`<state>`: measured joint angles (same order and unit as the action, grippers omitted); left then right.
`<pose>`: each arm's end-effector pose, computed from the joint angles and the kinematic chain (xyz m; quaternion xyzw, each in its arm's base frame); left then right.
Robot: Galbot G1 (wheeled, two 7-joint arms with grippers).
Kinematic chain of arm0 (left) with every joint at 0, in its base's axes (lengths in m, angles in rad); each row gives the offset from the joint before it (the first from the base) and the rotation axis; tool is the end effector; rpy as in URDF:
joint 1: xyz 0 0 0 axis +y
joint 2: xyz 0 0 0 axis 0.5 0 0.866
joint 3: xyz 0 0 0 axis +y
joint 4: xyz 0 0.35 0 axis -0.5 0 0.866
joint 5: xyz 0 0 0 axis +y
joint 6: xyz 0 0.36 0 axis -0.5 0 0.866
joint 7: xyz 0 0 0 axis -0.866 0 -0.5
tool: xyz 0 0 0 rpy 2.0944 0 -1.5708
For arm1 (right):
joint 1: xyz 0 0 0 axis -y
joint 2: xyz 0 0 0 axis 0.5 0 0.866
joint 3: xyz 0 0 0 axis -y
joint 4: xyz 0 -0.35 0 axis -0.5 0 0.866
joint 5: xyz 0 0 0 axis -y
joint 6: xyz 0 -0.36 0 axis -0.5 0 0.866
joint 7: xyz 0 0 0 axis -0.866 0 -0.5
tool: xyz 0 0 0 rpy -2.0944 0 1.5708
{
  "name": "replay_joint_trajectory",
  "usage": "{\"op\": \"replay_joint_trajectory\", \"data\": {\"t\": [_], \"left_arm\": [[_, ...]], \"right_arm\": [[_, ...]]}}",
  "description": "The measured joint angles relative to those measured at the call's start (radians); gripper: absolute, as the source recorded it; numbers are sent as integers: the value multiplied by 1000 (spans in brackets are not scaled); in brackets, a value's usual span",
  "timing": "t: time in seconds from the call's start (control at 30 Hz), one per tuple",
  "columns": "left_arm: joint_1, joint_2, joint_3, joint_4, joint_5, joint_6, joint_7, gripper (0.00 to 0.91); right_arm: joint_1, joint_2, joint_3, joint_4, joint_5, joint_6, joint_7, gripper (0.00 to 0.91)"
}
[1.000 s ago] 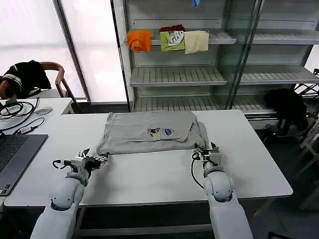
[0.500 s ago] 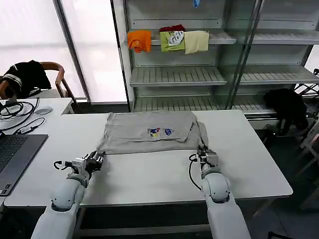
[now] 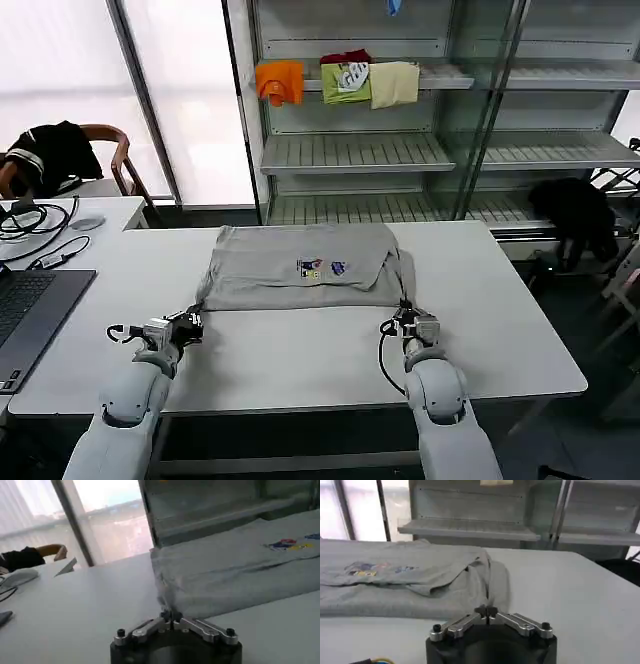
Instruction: Fold and organize the clothes.
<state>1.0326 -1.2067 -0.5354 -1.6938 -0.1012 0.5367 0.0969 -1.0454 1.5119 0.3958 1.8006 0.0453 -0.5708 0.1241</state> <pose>0.3614 0.1129 -0.2790 -0.0195 -0.9719 -0.1189 0.2023 0.3482 0.0288 -0.2695 0.0056 -0.9849 0.0296 0.1703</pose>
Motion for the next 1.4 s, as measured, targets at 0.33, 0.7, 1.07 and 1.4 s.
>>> {"op": "replay_joint_trajectory", "data": {"t": [0.33, 0.7, 1.07, 1.4], "left_arm": [[95, 30, -43, -101, -26, 2, 10, 0], [346, 34, -181, -288, -158, 10, 7, 0], [538, -3, -307, -433, -267, 9, -21, 10], [638, -42, -318, -489, -301, 0, -51, 907]], "right_arm": [[-104, -20, -18, 145, -11, -6, 1, 0], [-257, -58, -12, 282, -41, -9, 1, 0], [-414, -73, -4, 383, -59, -10, -7, 0], [-494, -57, -21, 425, -75, -9, 11, 907]]}}
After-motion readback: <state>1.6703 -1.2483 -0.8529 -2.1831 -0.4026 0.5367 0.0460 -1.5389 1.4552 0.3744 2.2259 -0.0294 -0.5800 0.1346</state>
